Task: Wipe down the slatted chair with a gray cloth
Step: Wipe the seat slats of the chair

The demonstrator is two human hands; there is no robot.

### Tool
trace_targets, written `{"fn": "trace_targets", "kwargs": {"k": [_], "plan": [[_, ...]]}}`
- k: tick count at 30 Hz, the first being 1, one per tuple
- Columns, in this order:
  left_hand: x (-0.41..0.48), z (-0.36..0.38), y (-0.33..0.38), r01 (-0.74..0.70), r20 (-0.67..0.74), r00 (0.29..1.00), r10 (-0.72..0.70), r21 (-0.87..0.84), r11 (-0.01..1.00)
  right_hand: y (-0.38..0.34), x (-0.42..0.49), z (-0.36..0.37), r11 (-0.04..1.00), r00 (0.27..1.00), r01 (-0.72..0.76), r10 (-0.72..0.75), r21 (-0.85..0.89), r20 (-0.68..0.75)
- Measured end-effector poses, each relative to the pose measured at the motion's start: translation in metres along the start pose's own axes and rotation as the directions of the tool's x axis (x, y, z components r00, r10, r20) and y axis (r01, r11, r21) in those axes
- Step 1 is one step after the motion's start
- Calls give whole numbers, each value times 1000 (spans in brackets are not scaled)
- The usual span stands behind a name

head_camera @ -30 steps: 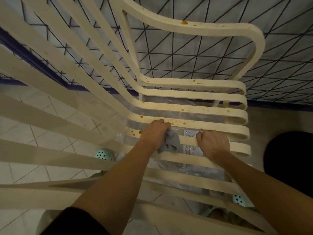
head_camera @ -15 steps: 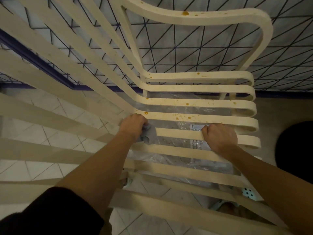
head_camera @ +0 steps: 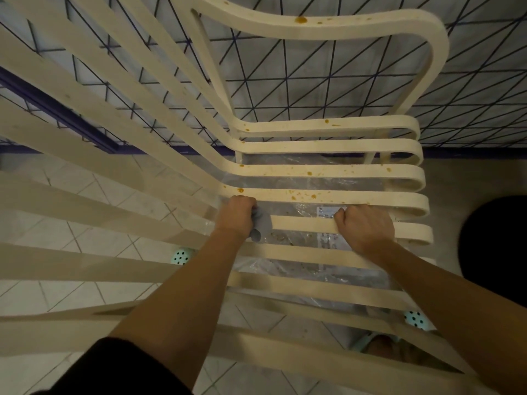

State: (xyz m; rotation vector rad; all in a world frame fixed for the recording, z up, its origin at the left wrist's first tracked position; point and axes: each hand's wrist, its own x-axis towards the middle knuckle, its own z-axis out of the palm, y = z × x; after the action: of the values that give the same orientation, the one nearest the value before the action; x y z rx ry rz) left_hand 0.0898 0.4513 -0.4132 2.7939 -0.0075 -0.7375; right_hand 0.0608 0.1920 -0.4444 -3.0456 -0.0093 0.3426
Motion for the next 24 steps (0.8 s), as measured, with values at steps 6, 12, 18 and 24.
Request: {"fn": "trace_targets", "kwargs": {"k": [6, 12, 18, 24], "plan": [[1, 16, 23, -9, -65, 998, 0, -139, 990, -1, 1, 2, 1000, 1000, -20, 20, 2, 2], [0, 31, 81, -107, -38, 994, 100, -342, 933, 6, 1, 4, 997, 994, 67, -69, 30, 82], [-8, 22, 113, -141, 58, 982, 178, -393, 908, 5, -15, -31, 737, 962, 255, -257, 626, -90], [-26, -10, 90, -203, 251, 936, 246, -183, 962, 2, -10, -13, 776, 808, 578, -588, 253, -42]]}}
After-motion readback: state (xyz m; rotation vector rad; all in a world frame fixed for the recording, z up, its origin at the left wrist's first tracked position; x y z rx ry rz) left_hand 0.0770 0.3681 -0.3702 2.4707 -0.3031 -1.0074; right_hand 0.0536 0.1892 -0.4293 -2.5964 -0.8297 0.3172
